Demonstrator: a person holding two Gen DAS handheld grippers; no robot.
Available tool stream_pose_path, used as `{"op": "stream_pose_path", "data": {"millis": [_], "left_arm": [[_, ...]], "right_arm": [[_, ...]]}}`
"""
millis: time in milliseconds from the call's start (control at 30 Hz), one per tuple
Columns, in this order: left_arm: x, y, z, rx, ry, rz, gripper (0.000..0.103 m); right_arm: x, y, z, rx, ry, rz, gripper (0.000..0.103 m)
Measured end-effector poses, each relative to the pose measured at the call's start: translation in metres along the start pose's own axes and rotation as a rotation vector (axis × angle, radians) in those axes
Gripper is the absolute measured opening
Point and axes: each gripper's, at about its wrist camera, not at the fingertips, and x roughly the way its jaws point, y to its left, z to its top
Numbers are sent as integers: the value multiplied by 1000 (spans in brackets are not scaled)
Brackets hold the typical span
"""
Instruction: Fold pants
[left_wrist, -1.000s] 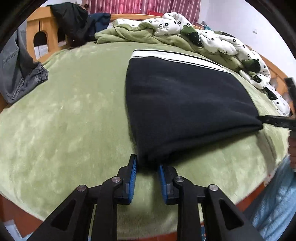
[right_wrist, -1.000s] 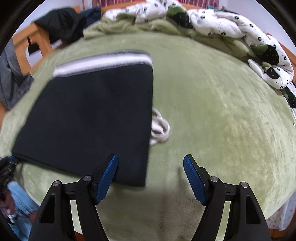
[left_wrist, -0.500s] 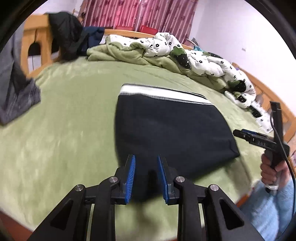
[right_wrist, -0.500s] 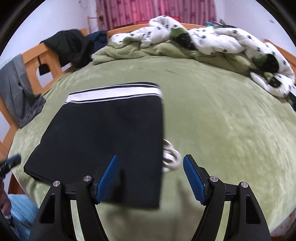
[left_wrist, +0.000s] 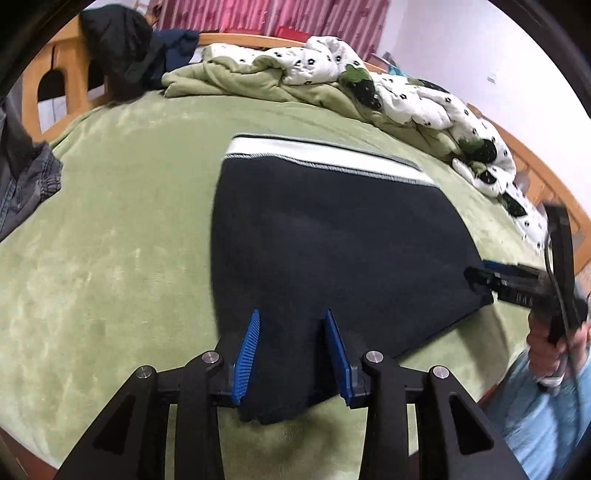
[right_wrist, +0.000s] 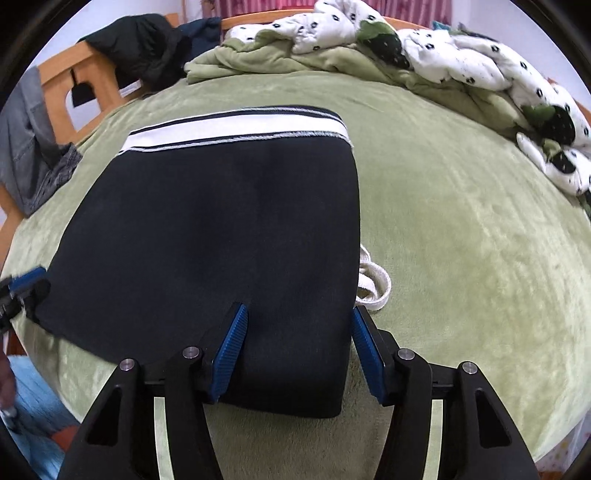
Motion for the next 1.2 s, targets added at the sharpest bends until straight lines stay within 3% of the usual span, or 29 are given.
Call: {"op": "stream_pose_path", "data": {"millis": [133, 267, 333, 433, 500, 600, 667, 733, 800, 900, 1200], "left_arm": [[-8, -5, 39, 0, 5, 63, 35], [-1, -11, 85, -41, -41, 30, 38], [10, -15, 103, -27, -56, 49, 38], [30, -20, 128, -35, -75, 40, 38], [46, -23, 140, -22, -71, 31, 38], [74, -29, 144, 45, -68, 47, 38], [97, -26, 142, 29, -46, 62, 38], [118, -21, 144, 7, 13, 71, 37], [131, -15, 146, -24, 18, 71, 37], [138, -13, 153, -56, 19, 63, 38], [145, -9, 152, -32, 19, 46, 38]], "right_arm": [[-28, -4, 11, 22, -120, 15, 56], [-43, -4, 39, 33, -208, 2, 58], [-44, -4, 58, 41, -231, 6, 58], [-37, 1, 93, 24, -258, 31, 58], [-27, 4, 113, 2, -287, -9, 58], [5, 3, 135, 0, -224, -20, 56], [45, -1, 137, 10, -114, 22, 44], [72, -1, 127, -15, -83, -19, 43], [73, 7, 121, -67, -148, -61, 46], [76, 15, 125, -78, -147, -98, 48], [82, 2, 125, -20, -150, -43, 56]]}}
